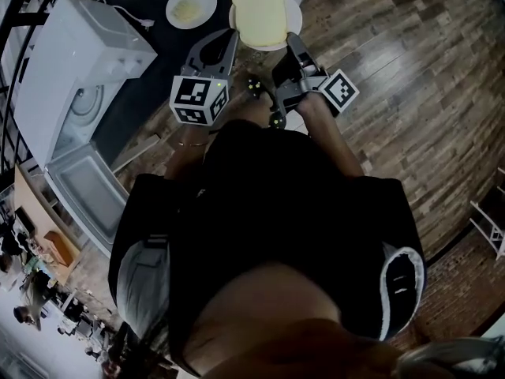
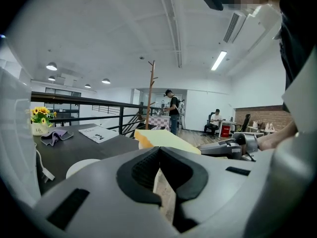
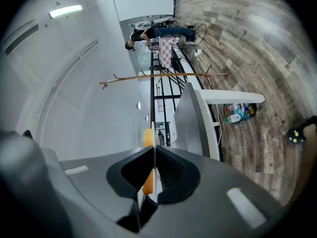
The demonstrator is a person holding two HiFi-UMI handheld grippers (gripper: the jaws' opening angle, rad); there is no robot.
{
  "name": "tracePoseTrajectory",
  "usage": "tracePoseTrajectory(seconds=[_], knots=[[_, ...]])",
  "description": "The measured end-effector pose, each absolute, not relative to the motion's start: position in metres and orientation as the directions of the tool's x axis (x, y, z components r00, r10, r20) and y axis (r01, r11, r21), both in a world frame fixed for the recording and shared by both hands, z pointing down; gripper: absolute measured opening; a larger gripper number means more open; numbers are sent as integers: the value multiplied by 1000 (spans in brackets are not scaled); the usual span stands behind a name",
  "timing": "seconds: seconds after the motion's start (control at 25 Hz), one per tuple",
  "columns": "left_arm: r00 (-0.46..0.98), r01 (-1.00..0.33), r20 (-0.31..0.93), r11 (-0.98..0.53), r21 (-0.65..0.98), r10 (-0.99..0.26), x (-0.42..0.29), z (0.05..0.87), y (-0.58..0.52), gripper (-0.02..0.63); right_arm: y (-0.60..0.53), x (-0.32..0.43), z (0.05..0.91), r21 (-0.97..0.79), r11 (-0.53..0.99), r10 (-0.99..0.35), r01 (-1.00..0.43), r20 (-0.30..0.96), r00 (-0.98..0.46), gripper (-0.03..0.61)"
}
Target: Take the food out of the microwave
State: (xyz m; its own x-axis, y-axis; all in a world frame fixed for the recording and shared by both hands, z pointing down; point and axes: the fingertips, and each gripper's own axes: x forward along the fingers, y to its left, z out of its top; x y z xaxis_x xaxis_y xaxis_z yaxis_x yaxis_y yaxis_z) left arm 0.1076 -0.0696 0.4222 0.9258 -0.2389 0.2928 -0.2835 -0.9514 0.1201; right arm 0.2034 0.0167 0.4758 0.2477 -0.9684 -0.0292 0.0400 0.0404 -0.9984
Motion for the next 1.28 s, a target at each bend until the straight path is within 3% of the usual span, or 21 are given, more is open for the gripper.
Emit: tracePoseTrajectory(seconds=[1.28], knots=[[896,-365,317,-922,130,-310,152,431,-163,8,-84,256,492,-999,-14,-987,49,22,159,12]])
